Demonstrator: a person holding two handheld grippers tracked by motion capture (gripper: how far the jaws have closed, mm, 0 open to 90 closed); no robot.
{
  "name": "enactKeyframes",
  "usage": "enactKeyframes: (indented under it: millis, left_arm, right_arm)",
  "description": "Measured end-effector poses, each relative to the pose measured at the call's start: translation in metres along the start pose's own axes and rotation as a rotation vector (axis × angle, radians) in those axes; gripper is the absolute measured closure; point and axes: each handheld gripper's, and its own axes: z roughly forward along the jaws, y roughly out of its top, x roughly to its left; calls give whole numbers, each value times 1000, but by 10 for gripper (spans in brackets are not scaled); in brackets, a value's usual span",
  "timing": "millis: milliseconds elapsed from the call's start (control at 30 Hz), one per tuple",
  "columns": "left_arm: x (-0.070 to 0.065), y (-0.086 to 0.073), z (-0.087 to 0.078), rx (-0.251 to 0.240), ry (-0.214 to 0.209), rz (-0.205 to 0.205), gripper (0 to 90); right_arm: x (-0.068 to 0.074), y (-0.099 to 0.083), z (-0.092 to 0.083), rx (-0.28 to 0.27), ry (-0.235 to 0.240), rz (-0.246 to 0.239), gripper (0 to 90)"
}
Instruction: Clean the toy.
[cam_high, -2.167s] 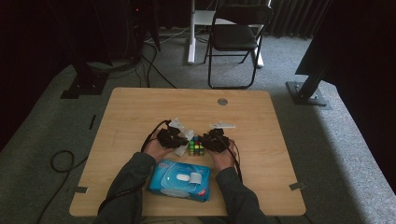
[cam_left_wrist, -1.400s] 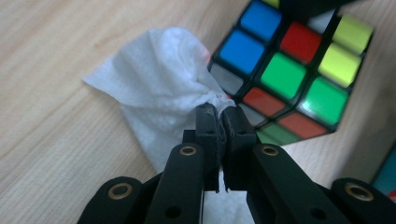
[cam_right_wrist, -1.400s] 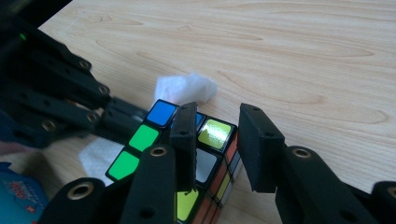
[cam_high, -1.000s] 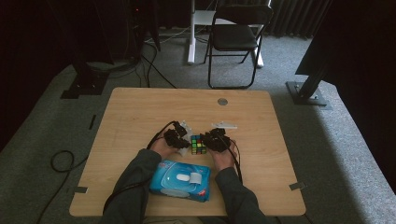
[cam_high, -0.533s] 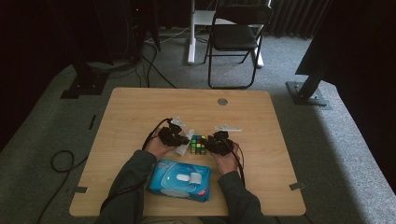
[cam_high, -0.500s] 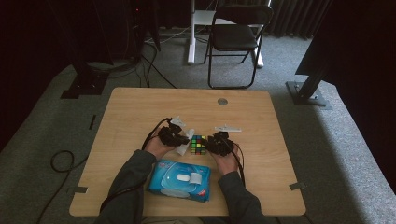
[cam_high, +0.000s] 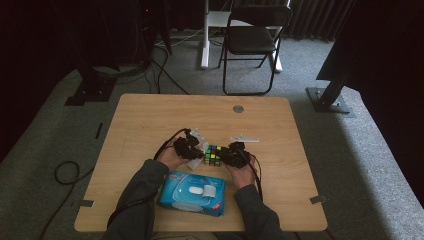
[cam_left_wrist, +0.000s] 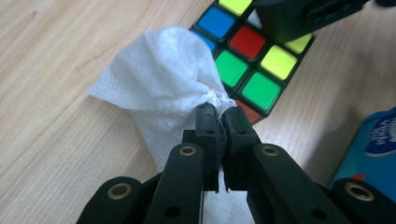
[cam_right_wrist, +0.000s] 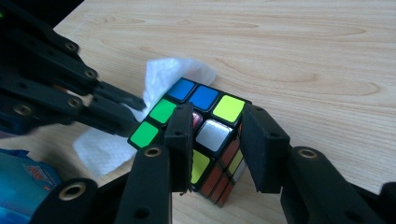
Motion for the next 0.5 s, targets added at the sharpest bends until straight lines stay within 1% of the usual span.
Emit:
enactKeyframes:
  millis: [100, 167, 267, 333, 433, 500]
  left_arm:
    - [2, -1, 3, -2, -4, -11, 866]
    - [4, -1, 6, 8, -4, -12, 867]
    - [7, 1, 8, 23, -16, -11, 867]
    - [8, 4, 10, 48, -9, 3, 867]
    - [8, 5, 16, 85, -3, 12, 867]
    - [8, 4, 20, 94, -4, 10, 867]
  right_arm:
    - [-1, 0, 0, -2, 4, 4, 653]
    - [0, 0, 0, -3, 3, 4, 655]
    - [0, 0, 0, -3, 1, 5, 656]
    - [0, 0, 0, -2, 0, 6, 656]
    - [0, 0, 0, -4, -3, 8, 670]
    - [0, 0, 0, -5, -5, 12, 671]
